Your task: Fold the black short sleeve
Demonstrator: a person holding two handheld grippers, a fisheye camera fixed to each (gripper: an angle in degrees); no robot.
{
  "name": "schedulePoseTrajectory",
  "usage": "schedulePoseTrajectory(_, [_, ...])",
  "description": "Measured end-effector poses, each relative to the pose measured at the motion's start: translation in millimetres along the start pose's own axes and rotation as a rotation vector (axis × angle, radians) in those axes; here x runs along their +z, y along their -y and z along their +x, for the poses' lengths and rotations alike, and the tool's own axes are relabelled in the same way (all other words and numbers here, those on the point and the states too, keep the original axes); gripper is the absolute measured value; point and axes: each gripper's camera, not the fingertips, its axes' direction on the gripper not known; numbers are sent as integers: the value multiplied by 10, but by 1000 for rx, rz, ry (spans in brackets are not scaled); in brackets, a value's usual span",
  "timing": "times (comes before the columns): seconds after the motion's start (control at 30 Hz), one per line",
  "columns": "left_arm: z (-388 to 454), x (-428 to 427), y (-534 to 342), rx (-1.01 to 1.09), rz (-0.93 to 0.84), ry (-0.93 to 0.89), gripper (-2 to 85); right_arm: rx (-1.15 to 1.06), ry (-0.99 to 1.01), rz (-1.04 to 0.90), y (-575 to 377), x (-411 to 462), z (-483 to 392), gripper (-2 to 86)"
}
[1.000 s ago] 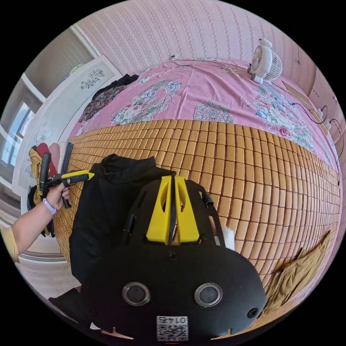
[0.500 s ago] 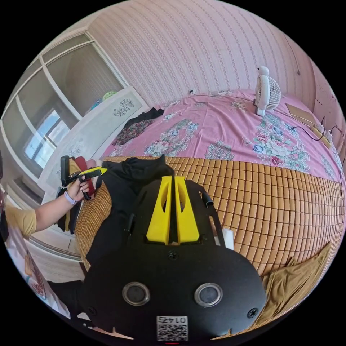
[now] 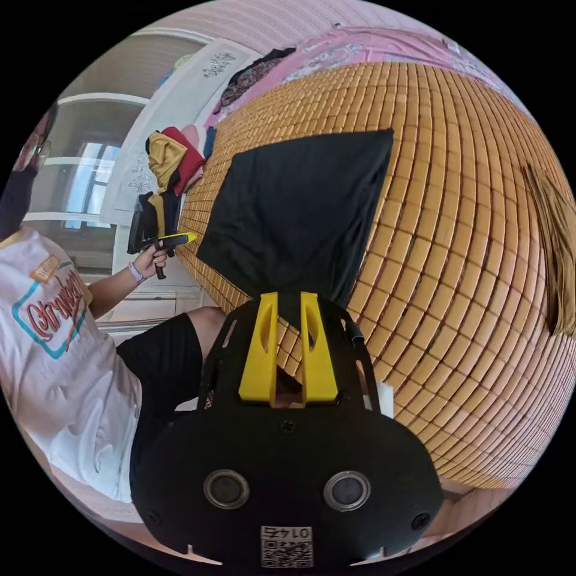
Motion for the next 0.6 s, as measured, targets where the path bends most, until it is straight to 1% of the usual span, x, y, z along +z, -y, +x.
schedulePoseTrajectory(0.07, [8,104,-195,-64,4,34,42,11,-67,-5,-137,177,-147,70])
schedulePoseTrajectory(0.2, [263,145,-254,-22,47,96,43,-13,-225,6,-181,320,-427,79])
schedulePoseTrajectory(0.33, [470,330,-296,-8,62,250,39,43,-429,23,-220,519,-599,83])
schedulePoseTrajectory(0.4, [548,476,-332,26,30,323,24,61,-488,3,-234,654,-638,80])
schedulePoseTrajectory(0.47, [740,585,-486,141,66,373,-2,81,-577,36,-297,746,-713,61])
schedulePoseTrajectory(0.6, [918,707,-769,181,150,449,-8,95,-599,84,-398,794,-797,58])
